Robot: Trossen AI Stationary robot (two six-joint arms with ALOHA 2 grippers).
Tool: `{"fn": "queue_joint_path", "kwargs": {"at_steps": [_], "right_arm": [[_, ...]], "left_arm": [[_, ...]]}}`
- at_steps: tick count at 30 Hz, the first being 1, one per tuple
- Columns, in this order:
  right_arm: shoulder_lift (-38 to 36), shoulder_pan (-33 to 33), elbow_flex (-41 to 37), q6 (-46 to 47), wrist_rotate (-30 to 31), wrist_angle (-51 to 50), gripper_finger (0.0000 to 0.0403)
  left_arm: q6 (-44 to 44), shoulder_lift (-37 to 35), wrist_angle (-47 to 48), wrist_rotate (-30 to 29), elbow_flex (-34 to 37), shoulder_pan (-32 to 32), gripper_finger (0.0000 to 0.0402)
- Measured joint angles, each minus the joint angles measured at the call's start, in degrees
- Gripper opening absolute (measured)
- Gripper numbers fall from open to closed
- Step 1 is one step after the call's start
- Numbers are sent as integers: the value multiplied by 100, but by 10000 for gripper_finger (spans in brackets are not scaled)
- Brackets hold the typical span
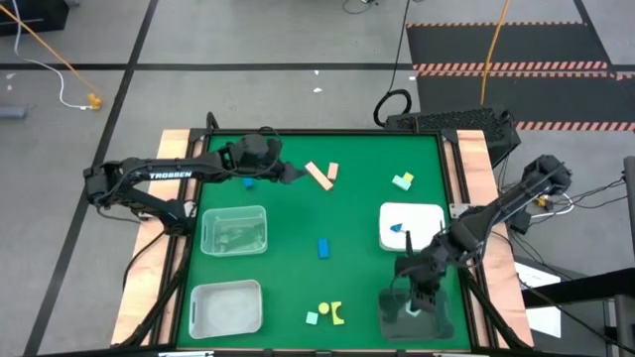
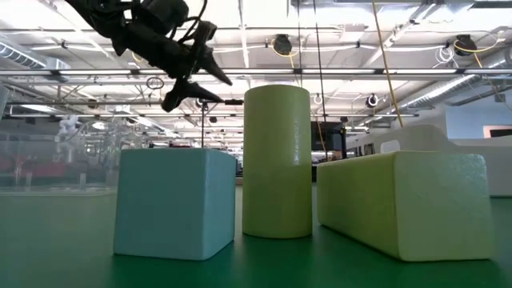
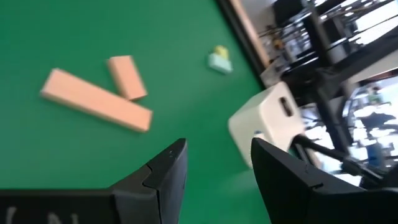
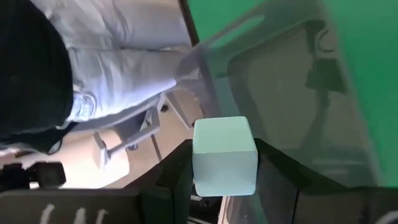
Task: Sort & place blocks by color
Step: Put the top left light blue block into the black bin, then put the top left brown block into the transparent bin
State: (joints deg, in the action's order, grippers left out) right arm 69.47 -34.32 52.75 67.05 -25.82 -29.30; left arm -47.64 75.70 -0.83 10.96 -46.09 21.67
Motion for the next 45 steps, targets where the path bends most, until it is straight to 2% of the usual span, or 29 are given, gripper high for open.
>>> {"fn": "queue_joint_path", "kwargs": {"at_steps": [10, 21, 26, 33, 41, 45], "right_arm": [[657, -261, 0, 192, 2, 249, 133], [763, -256, 0, 240, 167, 248, 216], [761, -211, 0, 237, -446, 302, 242], [761, -177, 0, -121, -578, 336, 232], [759, 284, 0, -980, -570, 285, 229], [712, 524, 0, -1388, -574, 126, 228]], "left_arm": [[296, 2, 403, -2, 0, 239, 179], [713, 4, 690, -52, 0, 427, 179], [742, -20, 765, -52, 0, 442, 179], [1223, -398, 933, -80, -9, 442, 179], [1654, -933, 1436, -1013, -16, 440, 179], [1971, -968, 2063, -1371, -363, 440, 179]]}}
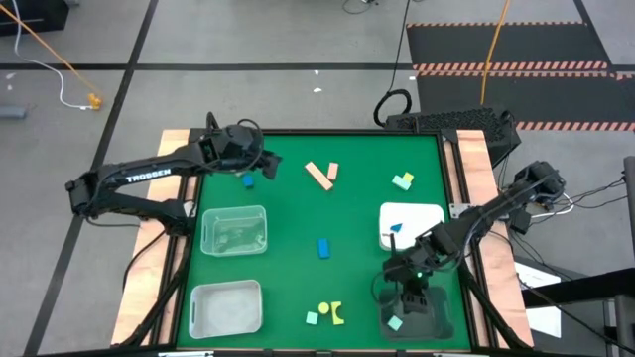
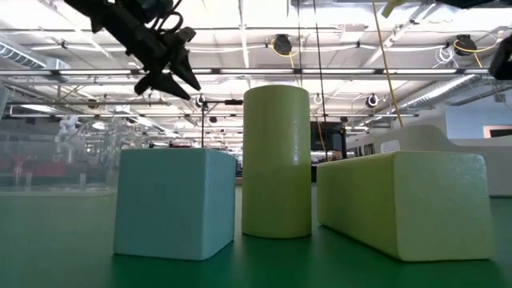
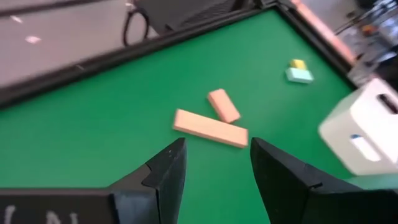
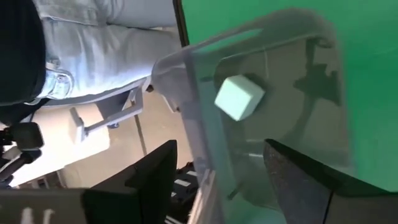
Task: Sort & place blocks by color
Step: Put the top left brown block into the transparent bin
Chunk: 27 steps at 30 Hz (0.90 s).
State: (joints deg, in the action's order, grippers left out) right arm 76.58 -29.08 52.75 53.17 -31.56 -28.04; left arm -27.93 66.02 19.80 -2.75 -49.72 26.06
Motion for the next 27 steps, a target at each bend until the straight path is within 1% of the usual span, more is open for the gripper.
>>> {"fn": "queue_joint_path", "kwargs": {"at_steps": [4, 8, 10, 12, 14, 19, 22, 27], "right_arm": [[-184, 327, 0, -415, -16, -332, 228], [-461, 817, 0, -883, 3, -717, 228], [-568, 1151, 0, -1107, 54, -864, 228], [-656, 1486, 0, -1263, 252, -934, 228], [-740, 1845, 0, -1424, 458, -993, 228], [-879, 2728, 0, -1816, 762, -1000, 228], [-901, 3230, 0, -2106, 784, -991, 228], [-900, 3896, 0, -2304, 781, -829, 228]], "left_arm": [[463, 97, 660, -442, -635, 0, 179], [755, 153, 1439, -842, -1172, 21, 179], [844, 149, 1932, -1140, -1323, 77, 179], [835, 151, 2374, -1572, -1370, 188, 179], [711, 153, 2787, -1808, -1370, 388, 179], [272, 385, 3513, -1695, -1370, 946, 179], [400, 675, 3875, -1628, -1370, 1158, 179], [532, 1301, 4253, -1251, -1368, 1318, 180]]}}
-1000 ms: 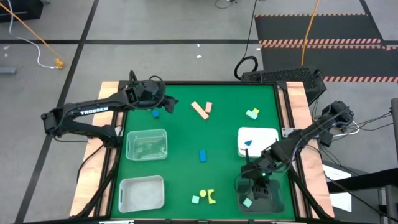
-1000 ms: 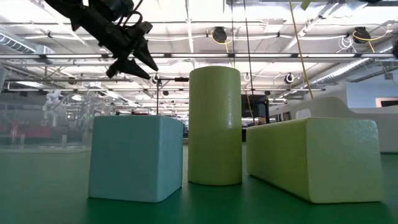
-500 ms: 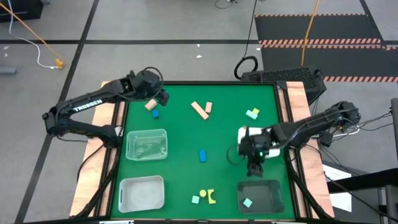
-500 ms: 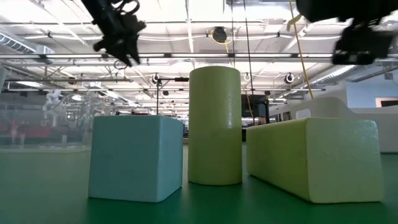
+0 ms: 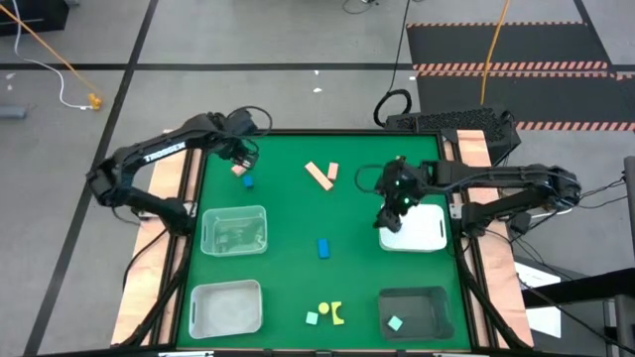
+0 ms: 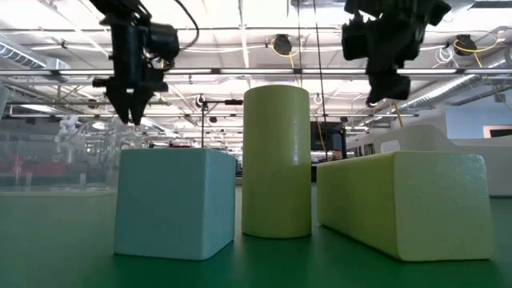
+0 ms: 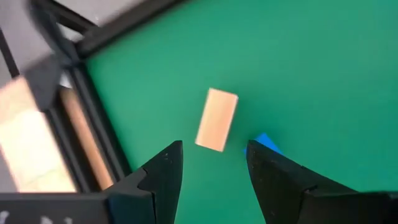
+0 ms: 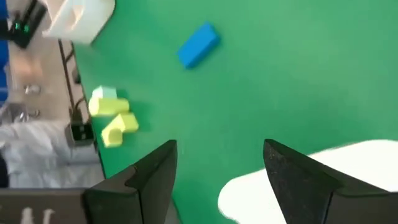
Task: Sort & place blocks by color
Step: Put the top left brown block into the transparent bin
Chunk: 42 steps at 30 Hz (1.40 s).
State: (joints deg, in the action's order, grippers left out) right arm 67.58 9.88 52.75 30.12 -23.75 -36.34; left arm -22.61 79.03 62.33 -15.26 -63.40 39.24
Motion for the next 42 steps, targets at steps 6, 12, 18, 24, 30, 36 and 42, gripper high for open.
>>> {"fn": "queue_joint_path", "kwargs": {"at_steps": [6, 12, 18, 24, 30, 36, 42], "right_arm": [[1, 493, 0, -106, -2, 741, 228], [1, 728, 0, -283, -4, 1393, 228], [1, 879, 0, -443, 1, 1674, 228], [1, 995, 0, -450, 11, 1912, 228], [1, 1042, 0, -456, 19, 1931, 228], [1, 1042, 0, -579, 296, 1940, 228], [1, 1041, 0, -579, 368, 1961, 228]], "left_arm": [[30, 644, 56, 176, 1, 104, 205], [18, 1106, 42, 177, 2, 282, 248], [9, 1557, -12, 247, 2, 465, 268], [13, 1932, -450, 481, 4, 627, 258], [-37, 2224, -567, 630, 4, 749, 255], [-37, 2547, -571, 790, 4, 857, 255], [-7, 2585, -586, 771, -2, 863, 235]]}}
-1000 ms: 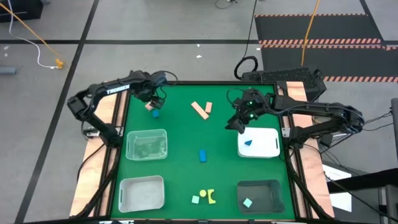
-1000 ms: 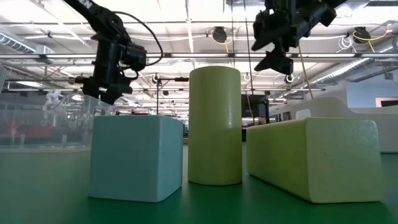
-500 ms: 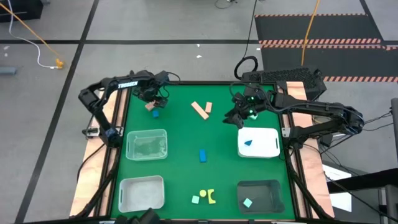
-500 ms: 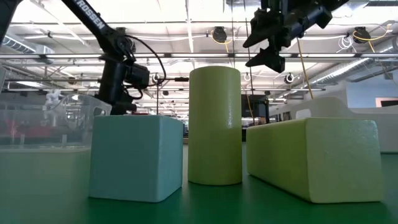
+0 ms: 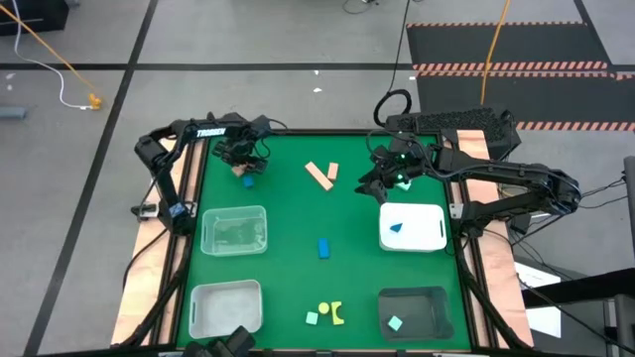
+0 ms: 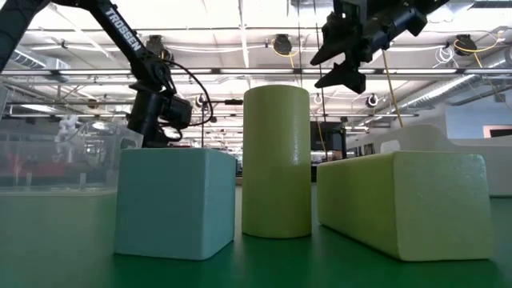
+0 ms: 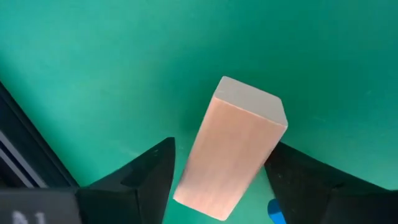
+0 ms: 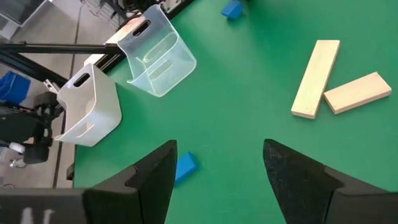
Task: Sort & place blocks by color
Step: Put the top left brown block into the transparent bin
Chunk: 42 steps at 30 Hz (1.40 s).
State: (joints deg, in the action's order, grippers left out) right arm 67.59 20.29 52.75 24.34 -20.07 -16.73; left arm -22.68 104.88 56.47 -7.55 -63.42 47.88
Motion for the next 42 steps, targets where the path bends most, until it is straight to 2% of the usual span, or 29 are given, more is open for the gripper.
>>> {"fn": "queue_joint_path", "kwargs": {"at_steps": [6, 14, 19, 23, 27, 33, 37, 42], "right_arm": [[0, 0, 0, -3, 523, 27, 228], [0, -2, 0, 0, 697, 96, 228], [0, -2, -2, -18, 702, 386, 228], [0, -2, -2, -163, 1075, 594, 228], [0, -2, -2, -279, 1495, 603, 228], [0, -2, -2, -299, 1888, 622, 228], [0, -2, -2, -299, 2174, 624, 228], [0, -2, -2, -269, 2325, 788, 228]], "left_arm": [[-1, 0, 8, -177, 7, 7, 132], [-166, -313, -6, -370, 11, -23, 131], [-400, -1134, -203, -398, 11, -109, 131], [-510, -2028, -475, -197, 11, -344, 131], [-486, -2900, -924, 159, 11, -798, 131], [-489, -3997, -1722, 201, 11, -1631, 131], [-611, -4452, -2310, 203, 9, -2231, 131], [-627, -4649, -2817, 205, 9, -2978, 131]]}}
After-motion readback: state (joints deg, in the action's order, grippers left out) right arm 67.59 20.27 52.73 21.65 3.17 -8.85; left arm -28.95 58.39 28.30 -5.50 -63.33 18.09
